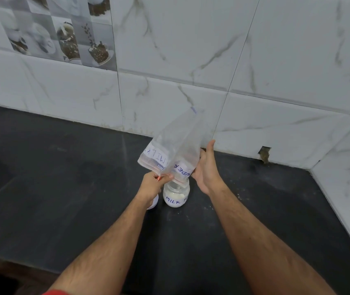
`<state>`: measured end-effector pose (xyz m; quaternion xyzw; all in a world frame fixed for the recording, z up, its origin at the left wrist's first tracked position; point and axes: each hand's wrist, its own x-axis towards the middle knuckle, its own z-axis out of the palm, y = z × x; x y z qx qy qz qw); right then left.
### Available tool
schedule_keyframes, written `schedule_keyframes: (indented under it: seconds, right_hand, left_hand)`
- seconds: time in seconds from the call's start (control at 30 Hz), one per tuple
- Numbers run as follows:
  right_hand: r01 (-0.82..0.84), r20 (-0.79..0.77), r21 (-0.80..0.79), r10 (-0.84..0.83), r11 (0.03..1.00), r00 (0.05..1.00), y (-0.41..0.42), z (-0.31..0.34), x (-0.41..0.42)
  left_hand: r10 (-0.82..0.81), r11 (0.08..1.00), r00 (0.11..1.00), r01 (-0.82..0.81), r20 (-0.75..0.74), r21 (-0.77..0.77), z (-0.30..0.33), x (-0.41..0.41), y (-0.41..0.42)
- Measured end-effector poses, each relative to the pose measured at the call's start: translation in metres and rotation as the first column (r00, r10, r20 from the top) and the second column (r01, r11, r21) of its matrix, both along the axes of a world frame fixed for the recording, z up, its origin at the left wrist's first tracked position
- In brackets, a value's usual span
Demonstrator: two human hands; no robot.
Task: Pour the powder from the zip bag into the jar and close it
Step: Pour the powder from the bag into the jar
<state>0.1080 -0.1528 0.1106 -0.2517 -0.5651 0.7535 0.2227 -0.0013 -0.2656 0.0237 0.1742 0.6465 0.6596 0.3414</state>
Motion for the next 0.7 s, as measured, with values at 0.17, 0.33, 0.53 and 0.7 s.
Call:
schedule_keyframes:
  seconds: [0.17,0.33,0.53,0.7]
  right_hand:
    - [0.017,0.073,0.056,-0.021,0.998,0.997,-0.003,0.002,0.002]
    - [-0.002,0.096,0.091,-0.007,0.996,0.995,-0.006,0.003,0.002]
    - [-0.032,0.022,0.066,0.031,0.997,0.999,-0.008,0.001,0.004]
    - [-0.063,0.004,0.030,0.063,0.998,0.998,-0.011,-0.002,0.004]
  left_hand:
    - [-0.014,0.999,0.999,0.012,0.040,0.053,0.001,-0.001,0.000]
    - [-0.039,0.997,0.999,0.037,0.033,0.064,0.005,-0.003,0.003]
    - [0.016,0.996,1.000,-0.017,0.008,0.084,0.007,0.000,0.003]
    - [0.039,0.995,0.999,-0.039,0.005,0.094,0.005,0.000,0.004]
